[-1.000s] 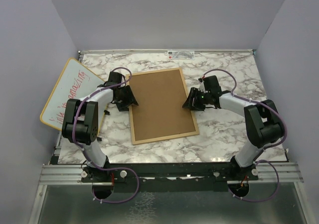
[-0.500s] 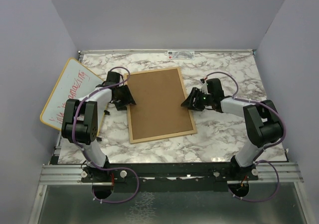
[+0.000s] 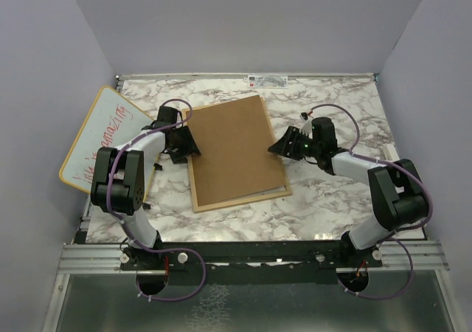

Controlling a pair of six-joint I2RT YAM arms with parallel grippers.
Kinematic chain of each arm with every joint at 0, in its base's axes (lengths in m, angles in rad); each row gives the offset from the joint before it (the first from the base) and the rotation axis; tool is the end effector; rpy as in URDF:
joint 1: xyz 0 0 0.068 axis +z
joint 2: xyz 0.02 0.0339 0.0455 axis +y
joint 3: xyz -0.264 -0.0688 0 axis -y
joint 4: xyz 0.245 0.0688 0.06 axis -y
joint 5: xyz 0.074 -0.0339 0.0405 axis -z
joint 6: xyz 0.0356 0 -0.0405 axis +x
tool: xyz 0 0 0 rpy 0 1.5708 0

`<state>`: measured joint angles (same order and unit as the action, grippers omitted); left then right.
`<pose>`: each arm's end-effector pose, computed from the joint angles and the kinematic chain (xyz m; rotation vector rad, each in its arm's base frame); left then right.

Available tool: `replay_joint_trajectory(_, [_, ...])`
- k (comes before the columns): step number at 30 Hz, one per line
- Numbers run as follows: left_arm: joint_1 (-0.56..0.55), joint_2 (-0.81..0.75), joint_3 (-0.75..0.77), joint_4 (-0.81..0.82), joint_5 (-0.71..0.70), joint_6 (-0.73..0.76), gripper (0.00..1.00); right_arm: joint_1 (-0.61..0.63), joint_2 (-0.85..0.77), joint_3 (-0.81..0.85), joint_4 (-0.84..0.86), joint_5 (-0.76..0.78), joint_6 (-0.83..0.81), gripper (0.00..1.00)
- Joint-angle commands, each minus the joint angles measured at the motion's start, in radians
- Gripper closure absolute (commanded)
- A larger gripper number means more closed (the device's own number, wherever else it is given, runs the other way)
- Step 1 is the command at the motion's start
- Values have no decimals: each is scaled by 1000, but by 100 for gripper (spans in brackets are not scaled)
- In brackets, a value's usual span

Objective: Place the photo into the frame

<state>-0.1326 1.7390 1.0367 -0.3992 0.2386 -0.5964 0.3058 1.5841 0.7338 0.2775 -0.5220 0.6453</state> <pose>0.3350 -0.0532 0.1645 -0.5527 2.6819 -0.5398 0.2982 0.1128 0.1761 0.0571 2.2666 1.0926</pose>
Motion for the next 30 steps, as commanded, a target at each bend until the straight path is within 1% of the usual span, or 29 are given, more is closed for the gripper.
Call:
replay_joint_trajectory(1, [-29,38,-54,-10,54,-16,42,42,47,-6,123,-42,-49,47])
replay_joint_trajectory(5, [-29,40,-55,-10,46,-12,41,43,110,3,126,81,-156,47])
replay_joint_trajectory(9, [-29,35,-52,-10,36,-10,38,43,103,1,96,230,-223,44])
replay_joint_trajectory(12, [-29,36,-49,-15,32,-6,36,43,81,18,54,280,-238,41])
replay_joint_trajectory(18, [-29,28,-36,-36,14,11,31,45,24,59,-101,334,-209,33])
replay_joint_trajectory(22, [-29,-13,-10,-63,-27,27,23,46,-71,53,-207,371,-163,31])
replay_joint_trajectory(25, [-29,-42,13,-74,-52,40,19,46,-92,88,-263,327,-142,34])
replay_joint_trajectory(28, [-29,-38,39,-73,-56,48,19,46,-39,157,-305,279,-117,41])
replay_joint_trajectory(30, [-29,-24,52,-71,-65,50,19,46,14,218,-320,274,-107,43])
